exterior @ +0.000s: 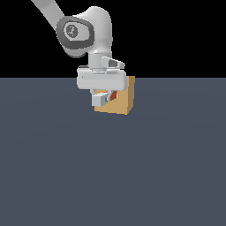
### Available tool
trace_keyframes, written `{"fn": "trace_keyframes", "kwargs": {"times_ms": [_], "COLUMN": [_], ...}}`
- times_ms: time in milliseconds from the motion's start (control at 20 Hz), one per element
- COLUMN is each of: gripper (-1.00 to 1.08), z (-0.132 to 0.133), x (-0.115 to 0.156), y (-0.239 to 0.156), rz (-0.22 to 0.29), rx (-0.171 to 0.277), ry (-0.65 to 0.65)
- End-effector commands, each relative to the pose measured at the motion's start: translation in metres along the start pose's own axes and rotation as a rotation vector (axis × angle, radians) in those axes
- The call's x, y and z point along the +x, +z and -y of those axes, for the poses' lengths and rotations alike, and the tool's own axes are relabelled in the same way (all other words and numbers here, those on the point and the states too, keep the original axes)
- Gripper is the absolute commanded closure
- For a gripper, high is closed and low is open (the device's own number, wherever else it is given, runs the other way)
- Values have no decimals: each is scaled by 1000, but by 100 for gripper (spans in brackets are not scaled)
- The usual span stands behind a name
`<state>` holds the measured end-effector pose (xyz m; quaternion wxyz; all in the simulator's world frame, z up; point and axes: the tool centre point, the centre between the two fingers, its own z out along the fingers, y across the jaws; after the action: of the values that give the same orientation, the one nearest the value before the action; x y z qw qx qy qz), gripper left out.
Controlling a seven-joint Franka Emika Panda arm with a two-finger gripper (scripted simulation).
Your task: Insert the peg into the horizontal hole in a box.
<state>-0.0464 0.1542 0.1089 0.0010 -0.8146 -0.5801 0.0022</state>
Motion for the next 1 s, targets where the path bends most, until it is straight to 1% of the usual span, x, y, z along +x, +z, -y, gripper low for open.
{"fn": "trace_keyframes", "kwargs": {"times_ms": [0,550,750,950], "gripper": [108,108,108,108], "z": [0,0,0,-1], "x": [10,79,94,101], "y": [-1,-3,-3,-3], "rz": [-2,-3,-4,-4], "rx": [-3,-4,-5,-5], "ry": [-1,-1,-1,-1]}}
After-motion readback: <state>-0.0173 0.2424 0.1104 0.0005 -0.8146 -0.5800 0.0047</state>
